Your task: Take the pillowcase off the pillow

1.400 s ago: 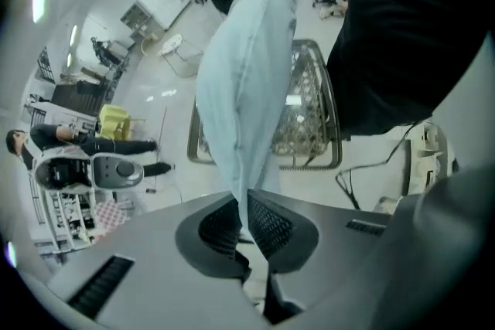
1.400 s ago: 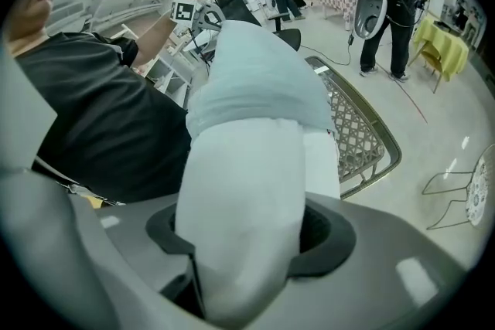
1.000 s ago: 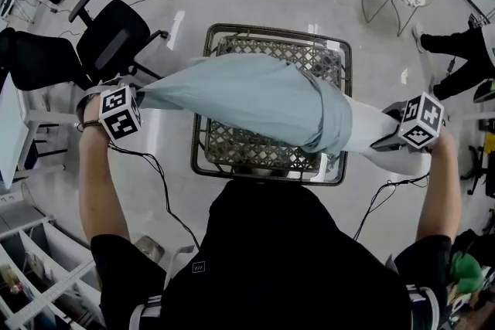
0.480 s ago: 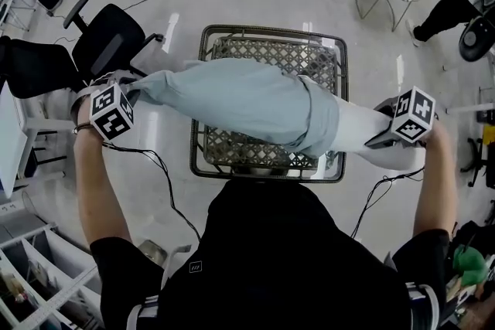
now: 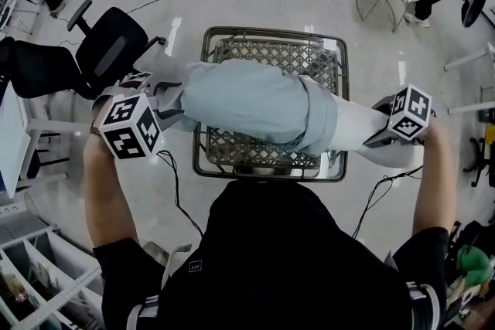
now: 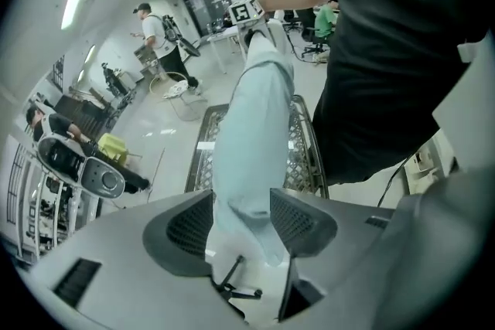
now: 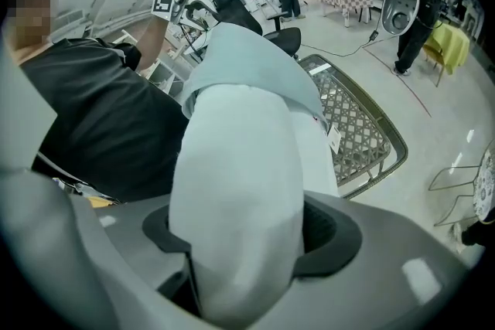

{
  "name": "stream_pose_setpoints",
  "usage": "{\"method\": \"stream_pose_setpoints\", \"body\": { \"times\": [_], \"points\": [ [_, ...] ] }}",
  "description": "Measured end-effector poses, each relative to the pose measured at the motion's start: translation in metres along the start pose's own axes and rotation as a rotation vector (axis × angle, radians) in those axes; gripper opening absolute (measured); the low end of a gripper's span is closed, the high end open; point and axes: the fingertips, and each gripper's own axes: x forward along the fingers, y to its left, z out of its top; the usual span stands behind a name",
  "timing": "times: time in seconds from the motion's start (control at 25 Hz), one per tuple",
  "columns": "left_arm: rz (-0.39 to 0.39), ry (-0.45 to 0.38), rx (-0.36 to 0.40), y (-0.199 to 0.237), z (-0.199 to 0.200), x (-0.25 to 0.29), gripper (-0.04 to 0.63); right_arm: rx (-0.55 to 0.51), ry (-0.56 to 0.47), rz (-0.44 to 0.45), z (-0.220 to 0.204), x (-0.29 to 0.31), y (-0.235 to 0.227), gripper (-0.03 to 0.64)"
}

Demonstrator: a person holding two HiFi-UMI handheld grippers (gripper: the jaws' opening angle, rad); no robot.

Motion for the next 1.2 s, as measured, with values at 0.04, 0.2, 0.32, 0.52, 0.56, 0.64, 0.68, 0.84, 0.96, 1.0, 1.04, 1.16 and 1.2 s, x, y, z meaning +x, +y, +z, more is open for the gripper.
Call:
{"method": "stream_pose_setpoints", "body": {
  "times": [0.04, 0.2, 0.32, 0.52, 0.56, 0.64, 0.68, 0.84, 0.96, 1.0, 1.04, 1.16, 1.2],
  "points": [
    [-0.008, -0.019, 0.017, -0.003, 0.012, 0.001, 0.222, -0.001, 0.001, -0.002, 0.000, 0.000, 0.001, 0.348],
    [-0.041, -0.078, 0.087, -0.014, 0.059, 0.009, 0.222, -0.005, 0.005, -0.009, 0.000, 0.002, 0.004, 0.351],
    [-0.064, -0.127, 0.131, -0.023, 0.092, 0.019, 0.222, -0.009, 0.008, -0.014, 0.000, 0.004, 0.005, 0.353],
    [-0.113, -0.133, 0.186, -0.041, 0.122, 0.044, 0.222, -0.013, 0.009, -0.019, 0.000, 0.006, 0.006, 0.357],
    [-0.119, -0.109, 0.199, -0.043, 0.121, 0.049, 0.221, -0.014, 0.008, -0.019, 0.000, 0.006, 0.007, 0.357],
    [-0.135, -0.068, 0.209, -0.048, 0.116, 0.057, 0.194, -0.019, 0.008, -0.015, 0.000, 0.007, 0.011, 0.356],
    [-0.146, -0.054, 0.207, -0.050, 0.113, 0.058, 0.173, -0.024, 0.008, -0.012, 0.001, 0.007, 0.014, 0.353],
    [-0.156, -0.006, 0.219, -0.051, 0.095, 0.056, 0.095, -0.044, -0.008, -0.001, 0.007, 0.004, 0.025, 0.329],
    [-0.148, 0.010, 0.207, -0.046, 0.078, 0.048, 0.058, -0.052, -0.023, 0.008, 0.014, -0.004, 0.031, 0.317],
    [-0.145, 0.013, 0.194, -0.044, 0.072, 0.045, 0.053, -0.053, -0.026, 0.011, 0.017, -0.007, 0.033, 0.314],
    [-0.141, 0.016, 0.181, -0.041, 0.065, 0.041, 0.046, -0.053, -0.029, 0.012, 0.019, -0.010, 0.034, 0.314],
    [-0.132, 0.017, 0.145, -0.034, 0.049, 0.032, 0.027, -0.049, -0.034, 0.016, 0.023, -0.017, 0.036, 0.313],
    [-0.133, 0.015, 0.135, -0.033, 0.045, 0.030, 0.025, -0.048, -0.036, 0.017, 0.024, -0.019, 0.035, 0.313]
  ]
}}
